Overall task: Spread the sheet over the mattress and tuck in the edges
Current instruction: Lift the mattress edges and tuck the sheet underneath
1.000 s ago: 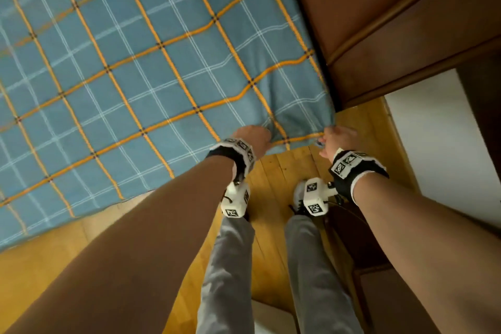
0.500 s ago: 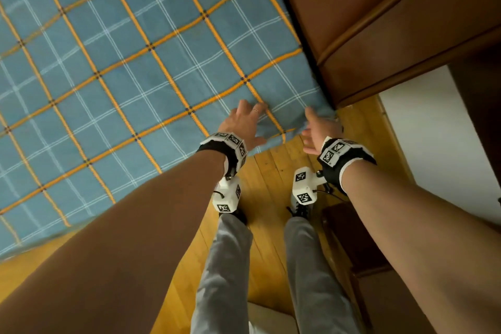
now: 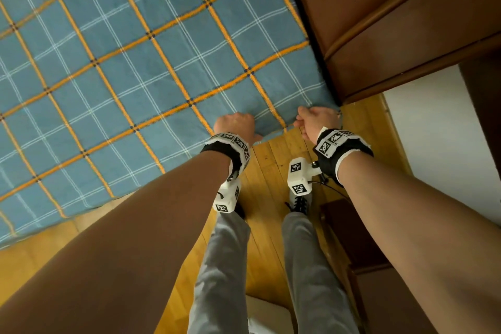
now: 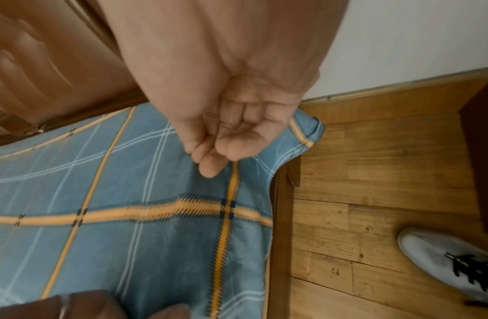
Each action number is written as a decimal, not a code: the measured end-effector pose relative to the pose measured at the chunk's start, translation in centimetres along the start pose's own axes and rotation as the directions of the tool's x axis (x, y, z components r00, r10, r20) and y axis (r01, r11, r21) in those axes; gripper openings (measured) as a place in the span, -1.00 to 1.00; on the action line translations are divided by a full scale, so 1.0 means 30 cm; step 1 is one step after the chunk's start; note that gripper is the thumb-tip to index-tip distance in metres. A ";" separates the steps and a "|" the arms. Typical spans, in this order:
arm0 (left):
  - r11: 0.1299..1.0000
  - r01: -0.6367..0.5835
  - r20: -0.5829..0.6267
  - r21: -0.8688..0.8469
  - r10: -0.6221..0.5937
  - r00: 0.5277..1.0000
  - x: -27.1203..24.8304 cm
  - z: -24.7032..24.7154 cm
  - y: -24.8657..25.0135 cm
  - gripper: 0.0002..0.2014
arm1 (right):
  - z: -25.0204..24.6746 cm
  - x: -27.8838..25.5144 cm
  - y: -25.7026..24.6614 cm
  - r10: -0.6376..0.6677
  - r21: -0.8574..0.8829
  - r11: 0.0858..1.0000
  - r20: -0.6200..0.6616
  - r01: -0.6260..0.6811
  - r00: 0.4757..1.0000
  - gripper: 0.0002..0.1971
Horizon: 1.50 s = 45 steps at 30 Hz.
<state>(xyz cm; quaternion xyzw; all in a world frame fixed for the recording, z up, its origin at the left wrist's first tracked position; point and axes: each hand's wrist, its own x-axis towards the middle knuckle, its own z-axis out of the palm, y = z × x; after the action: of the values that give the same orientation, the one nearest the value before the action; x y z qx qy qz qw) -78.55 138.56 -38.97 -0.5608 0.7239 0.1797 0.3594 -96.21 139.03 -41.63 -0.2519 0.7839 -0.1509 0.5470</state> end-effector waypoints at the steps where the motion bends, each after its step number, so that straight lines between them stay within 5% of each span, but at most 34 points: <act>1: 0.998 -0.044 0.011 0.037 0.044 0.999 0.003 0.003 0.003 -0.58 | -0.009 0.007 0.008 0.000 -0.013 1.000 -0.011 0.000 1.000 -0.67; 5: 0.959 -0.236 0.075 0.157 0.227 0.971 0.028 -0.001 0.007 -0.75 | -0.051 0.010 0.039 0.008 -0.048 0.999 -0.097 -0.012 0.995 -0.67; 9: 0.940 -0.305 0.116 0.153 0.290 0.950 0.018 -0.038 0.041 -0.80 | -0.046 -0.039 0.004 0.104 0.075 0.991 0.056 -0.108 0.993 -0.71; 14: 0.985 -0.150 0.095 -0.080 0.157 0.983 -0.065 -0.108 -0.019 -0.68 | -0.039 -0.116 -0.098 0.148 0.026 0.988 0.127 -0.153 0.981 -0.75; 18: 0.953 0.019 0.008 -0.302 -0.017 1.000 -0.290 -0.310 -0.201 -0.51 | -0.074 -0.292 -0.266 0.127 -0.116 0.987 0.178 -0.107 0.976 -0.83; 22: 0.916 0.170 -0.074 -0.363 -0.211 0.975 -0.579 -0.518 -0.458 -0.43 | -0.026 -0.514 -0.573 -0.036 -0.310 0.945 0.208 0.101 0.977 -0.74; 25: 0.876 0.266 -0.110 -0.403 -0.335 0.936 -0.746 -0.626 -0.625 -0.35 | 0.007 -0.693 -0.799 -0.228 -0.469 0.816 0.276 0.338 0.934 -0.65; 28: 0.842 0.326 -0.099 -0.431 -0.403 0.910 -0.806 -0.659 -0.731 -0.31 | 0.051 -0.737 -0.912 -0.300 -0.488 0.760 0.322 0.429 0.898 -0.67; 32: 0.827 0.345 -0.050 -0.445 -0.408 0.912 -0.753 -0.595 -0.789 -0.30 | 0.097 -0.693 -0.897 -0.253 -0.536 0.758 0.285 0.373 0.924 -0.69; 41: 0.876 0.286 0.159 -0.389 -0.241 0.957 -0.301 -0.100 -0.676 -0.18 | 0.282 -0.295 -0.542 0.024 -0.638 0.768 0.116 0.056 0.993 -0.24; 45: 0.901 0.285 0.173 -0.327 -0.240 0.955 -0.146 0.122 -0.592 -0.06 | 0.327 -0.143 -0.372 0.041 -0.731 0.682 0.035 -0.002 0.999 -0.43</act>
<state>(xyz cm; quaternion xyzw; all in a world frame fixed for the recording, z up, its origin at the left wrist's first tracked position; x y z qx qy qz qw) -60.18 138.55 -35.75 -0.6953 0.5735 0.2907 0.3212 -83.31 132.59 -36.06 -0.4435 0.7684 0.1867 0.4219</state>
